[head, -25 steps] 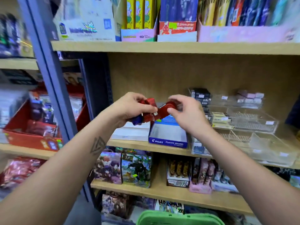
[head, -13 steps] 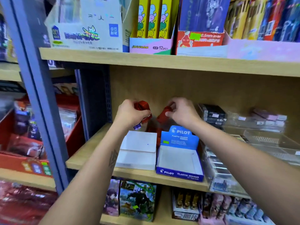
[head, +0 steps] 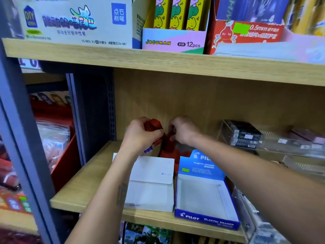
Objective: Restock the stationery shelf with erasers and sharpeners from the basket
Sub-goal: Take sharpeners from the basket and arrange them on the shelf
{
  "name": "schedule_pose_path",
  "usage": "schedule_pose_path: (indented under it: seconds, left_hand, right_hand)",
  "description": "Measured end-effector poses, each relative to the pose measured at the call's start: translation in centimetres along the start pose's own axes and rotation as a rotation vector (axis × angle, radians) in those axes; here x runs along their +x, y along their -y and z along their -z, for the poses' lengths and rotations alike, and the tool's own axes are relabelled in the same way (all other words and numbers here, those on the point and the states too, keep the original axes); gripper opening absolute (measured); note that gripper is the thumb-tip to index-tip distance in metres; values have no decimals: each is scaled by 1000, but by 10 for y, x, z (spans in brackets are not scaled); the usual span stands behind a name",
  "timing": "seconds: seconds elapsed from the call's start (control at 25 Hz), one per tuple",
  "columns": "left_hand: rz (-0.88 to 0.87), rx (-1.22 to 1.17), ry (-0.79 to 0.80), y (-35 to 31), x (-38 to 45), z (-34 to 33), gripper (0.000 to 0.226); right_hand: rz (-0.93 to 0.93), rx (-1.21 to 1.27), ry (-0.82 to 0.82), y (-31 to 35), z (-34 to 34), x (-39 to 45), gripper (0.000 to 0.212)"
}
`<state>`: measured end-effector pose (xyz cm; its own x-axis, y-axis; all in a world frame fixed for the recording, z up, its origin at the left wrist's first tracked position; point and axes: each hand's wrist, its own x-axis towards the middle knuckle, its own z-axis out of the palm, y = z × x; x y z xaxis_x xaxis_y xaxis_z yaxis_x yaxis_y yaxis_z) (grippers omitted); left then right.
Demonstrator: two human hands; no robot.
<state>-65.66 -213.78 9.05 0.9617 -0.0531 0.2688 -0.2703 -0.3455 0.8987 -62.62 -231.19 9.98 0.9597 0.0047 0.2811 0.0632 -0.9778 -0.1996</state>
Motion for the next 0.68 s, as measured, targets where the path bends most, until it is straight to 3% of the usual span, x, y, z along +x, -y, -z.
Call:
schedule_pose_path:
  seconds: [0.68]
  left_hand:
    - [29, 29, 68, 5, -8, -5, 26]
  right_hand:
    - [32, -63, 173, 5, 10, -5, 20]
